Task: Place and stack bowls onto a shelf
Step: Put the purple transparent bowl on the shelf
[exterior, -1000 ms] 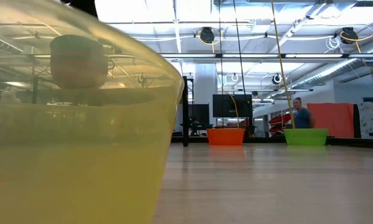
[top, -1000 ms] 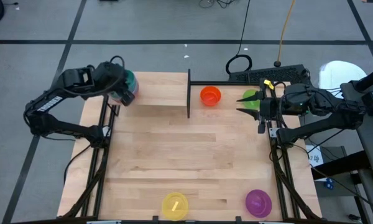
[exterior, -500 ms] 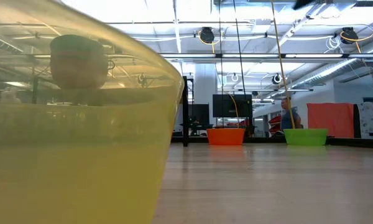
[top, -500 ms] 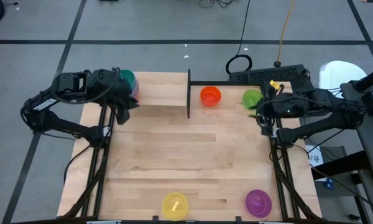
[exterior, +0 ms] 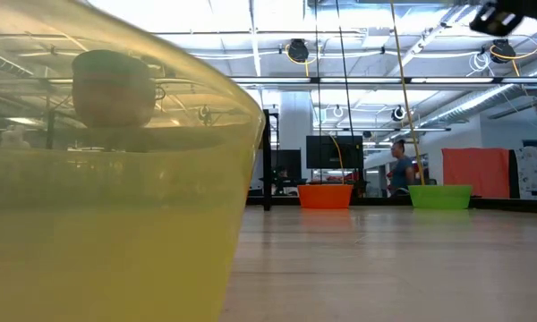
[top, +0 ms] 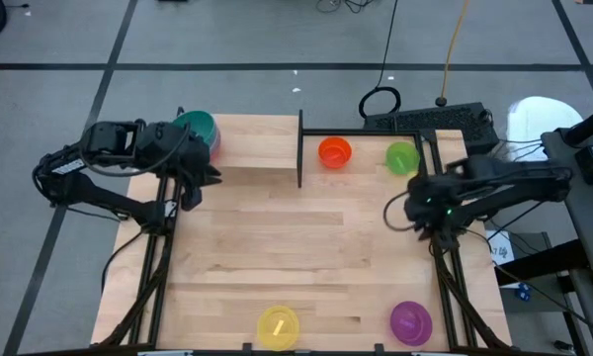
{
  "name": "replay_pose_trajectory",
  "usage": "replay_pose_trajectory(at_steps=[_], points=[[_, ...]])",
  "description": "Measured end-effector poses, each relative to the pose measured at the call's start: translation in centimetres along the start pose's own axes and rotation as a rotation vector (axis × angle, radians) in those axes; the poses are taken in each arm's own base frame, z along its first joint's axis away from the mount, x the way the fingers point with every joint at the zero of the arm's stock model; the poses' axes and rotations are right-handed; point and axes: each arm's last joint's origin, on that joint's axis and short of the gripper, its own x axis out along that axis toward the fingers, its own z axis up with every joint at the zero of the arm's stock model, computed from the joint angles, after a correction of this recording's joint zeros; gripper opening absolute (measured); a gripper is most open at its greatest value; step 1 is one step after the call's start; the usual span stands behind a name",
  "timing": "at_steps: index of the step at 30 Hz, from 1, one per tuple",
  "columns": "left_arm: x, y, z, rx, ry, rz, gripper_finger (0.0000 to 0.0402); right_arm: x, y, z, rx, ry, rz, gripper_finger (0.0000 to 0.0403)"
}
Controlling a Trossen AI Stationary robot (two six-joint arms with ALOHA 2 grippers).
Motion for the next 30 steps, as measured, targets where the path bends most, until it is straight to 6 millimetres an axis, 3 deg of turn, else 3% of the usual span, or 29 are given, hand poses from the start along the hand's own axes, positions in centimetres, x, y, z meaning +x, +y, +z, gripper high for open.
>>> replay_pose_trajectory(at_steps=[6, 18, 23, 30], points=[[0.0, -0.3, -0.1, 0.003, 0.003, -0.014, 0.0088, 5.0, 0.1, 0.1, -0.016, 0.146, 0.133, 0.0121], [0.0, -0.6, -0.1, 0.018, 0.006, -0.027, 0.0088, 12.9, 1.6, 0.3, -0.015, 0.035, 0.299, 0.0121], [0.0, -0.6, -0.1, 0.02, 0.006, -0.027, 0.0088, 15.3, 1.8, -0.4, 0.02, -0.015, 0.302, 0.0121], [0.0, -0.6, -0.1, 0.02, 0.007, -0.027, 0.0088, 17.2, 2.1, -1.6, 0.083, -0.018, 0.313, 0.0121]])
